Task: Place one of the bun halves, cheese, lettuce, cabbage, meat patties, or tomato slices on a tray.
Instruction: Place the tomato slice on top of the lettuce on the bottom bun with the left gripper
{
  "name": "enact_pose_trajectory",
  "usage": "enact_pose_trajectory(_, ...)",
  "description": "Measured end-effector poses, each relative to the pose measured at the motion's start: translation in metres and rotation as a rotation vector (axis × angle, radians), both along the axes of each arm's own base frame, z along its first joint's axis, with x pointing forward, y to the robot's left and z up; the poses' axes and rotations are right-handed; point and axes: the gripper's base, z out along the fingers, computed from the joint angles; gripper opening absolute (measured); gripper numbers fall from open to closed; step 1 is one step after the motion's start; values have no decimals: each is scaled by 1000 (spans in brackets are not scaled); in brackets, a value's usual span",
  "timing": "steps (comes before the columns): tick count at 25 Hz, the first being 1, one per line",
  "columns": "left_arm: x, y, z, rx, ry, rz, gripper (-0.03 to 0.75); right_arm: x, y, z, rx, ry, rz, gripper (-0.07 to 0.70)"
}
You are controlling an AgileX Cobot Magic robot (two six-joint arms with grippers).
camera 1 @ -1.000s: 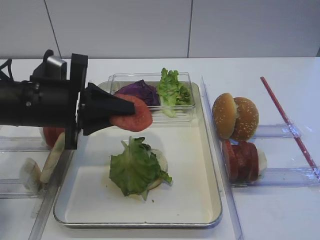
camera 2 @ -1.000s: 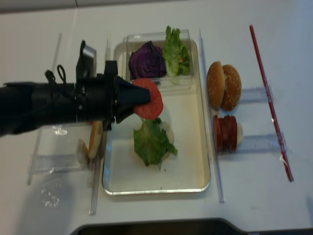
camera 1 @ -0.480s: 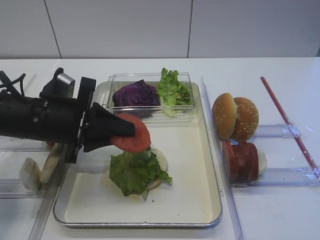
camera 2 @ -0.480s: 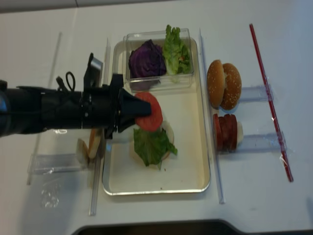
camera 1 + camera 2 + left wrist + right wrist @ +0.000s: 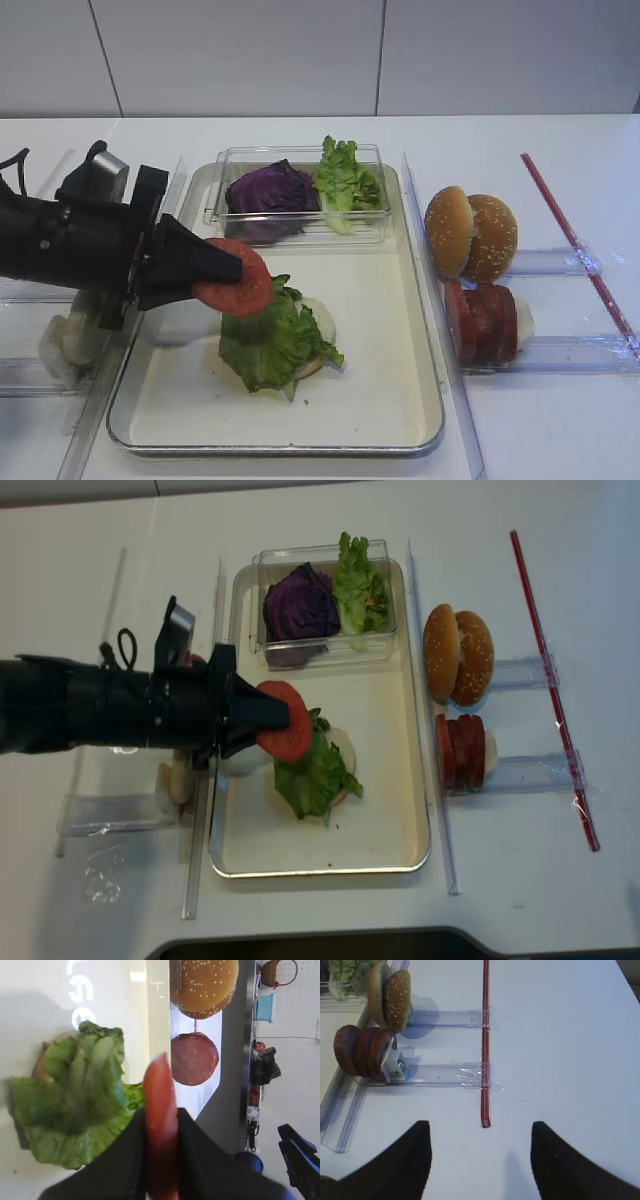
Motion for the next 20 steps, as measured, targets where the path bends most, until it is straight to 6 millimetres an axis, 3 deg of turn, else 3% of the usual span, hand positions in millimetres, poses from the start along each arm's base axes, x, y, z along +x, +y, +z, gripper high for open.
enact_pose_trajectory(10, -2, 0, -2, 6, -11, -11, 115, 0, 0, 0, 0, 2, 0, 473)
enact_pose_trajectory(20, -8, -19, 0, -12, -40, -72, 115, 0, 0, 0, 0, 2, 0, 472)
